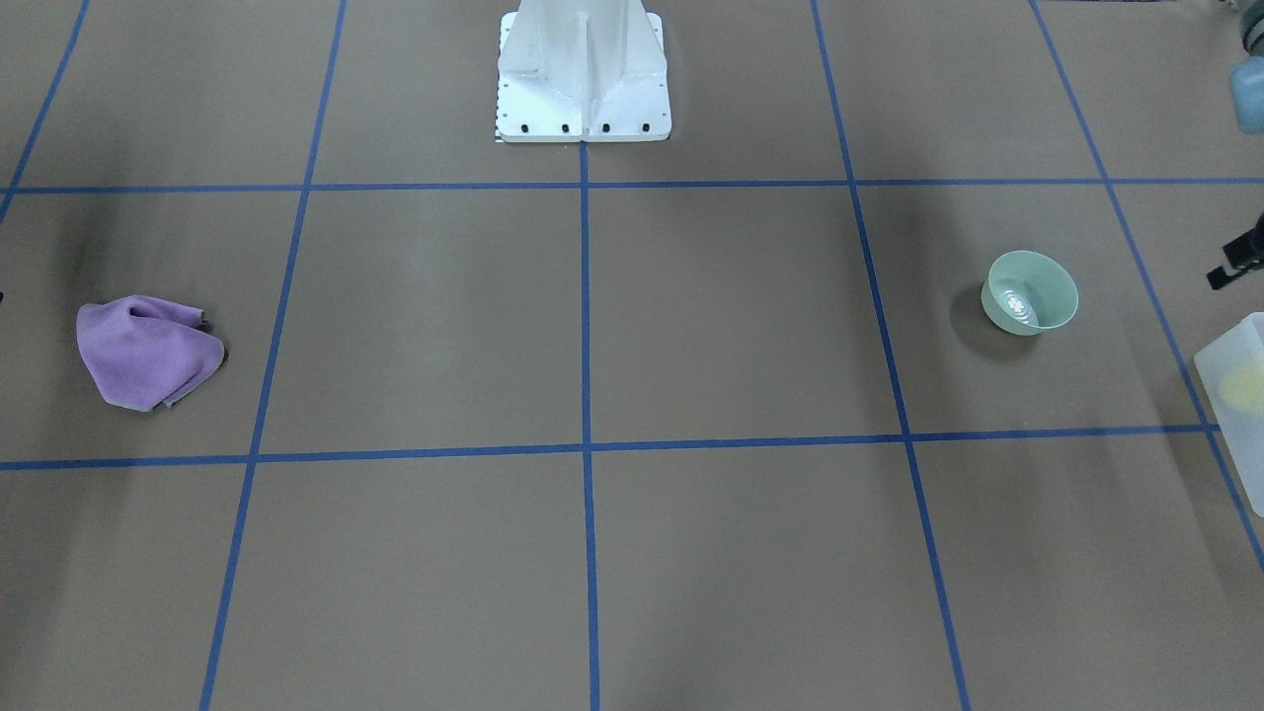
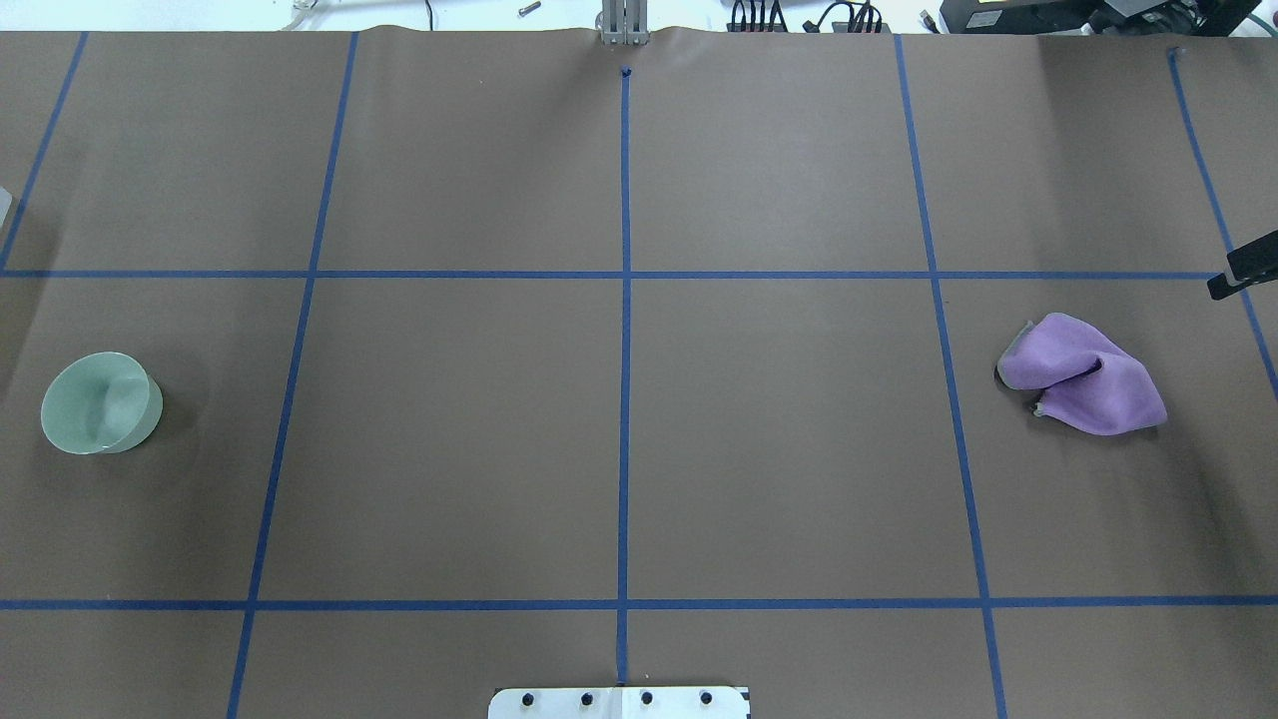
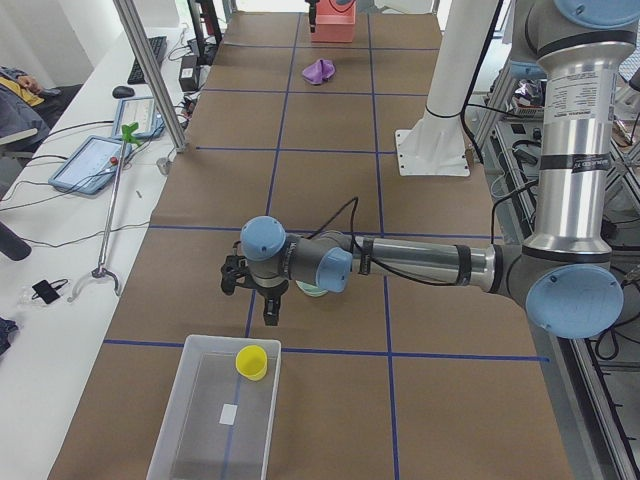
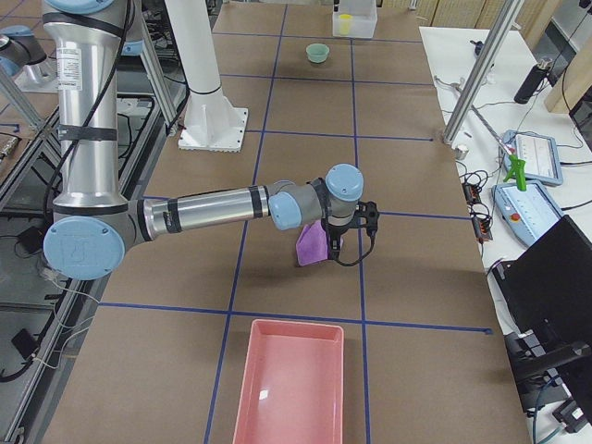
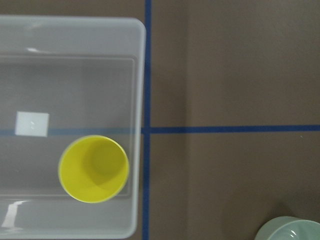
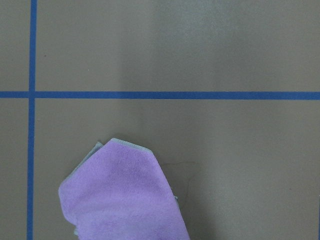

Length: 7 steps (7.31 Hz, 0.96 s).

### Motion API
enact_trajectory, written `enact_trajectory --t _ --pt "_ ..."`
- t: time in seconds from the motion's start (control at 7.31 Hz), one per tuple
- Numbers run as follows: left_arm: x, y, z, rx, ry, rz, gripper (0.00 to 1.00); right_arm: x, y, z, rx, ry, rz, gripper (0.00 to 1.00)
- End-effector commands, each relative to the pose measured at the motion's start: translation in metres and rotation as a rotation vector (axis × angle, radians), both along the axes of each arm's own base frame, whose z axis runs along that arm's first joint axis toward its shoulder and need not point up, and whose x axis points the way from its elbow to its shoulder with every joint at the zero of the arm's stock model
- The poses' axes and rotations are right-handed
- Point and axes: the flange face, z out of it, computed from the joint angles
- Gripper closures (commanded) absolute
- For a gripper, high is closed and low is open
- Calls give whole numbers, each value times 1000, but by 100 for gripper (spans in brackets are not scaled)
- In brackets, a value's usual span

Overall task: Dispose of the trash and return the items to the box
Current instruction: 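Move the left gripper to the pale green bowl and grasp its rim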

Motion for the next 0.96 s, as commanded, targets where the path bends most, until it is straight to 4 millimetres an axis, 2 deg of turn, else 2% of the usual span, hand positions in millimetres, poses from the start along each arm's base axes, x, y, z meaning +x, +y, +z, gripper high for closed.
enact_trajectory --t 0.0,0.14,0.27,0.41,0.55,0.68,0.82 --pt "71 39 17 -4 -24 -19 3 -4 1 1 -3 1 -7 0" --pt "95 41 15 -35 -19 -10 3 -4 1 2 -5 3 -8 0" --pt "100 43 30 -28 -19 -2 3 -6 1 2 -3 2 -12 0" --pt "102 41 55 -3 -3 -4 3 -6 1 2 -4 3 -13 0" --pt "108 29 66 8 12 -17 3 -9 1 2 -4 2 -17 0" --pt "114 22 57 -10 31 -41 3 -9 1 1 -2 2 -18 0" --pt "116 25 55 2 47 -36 3 -9 1 1 -1 2 -19 0"
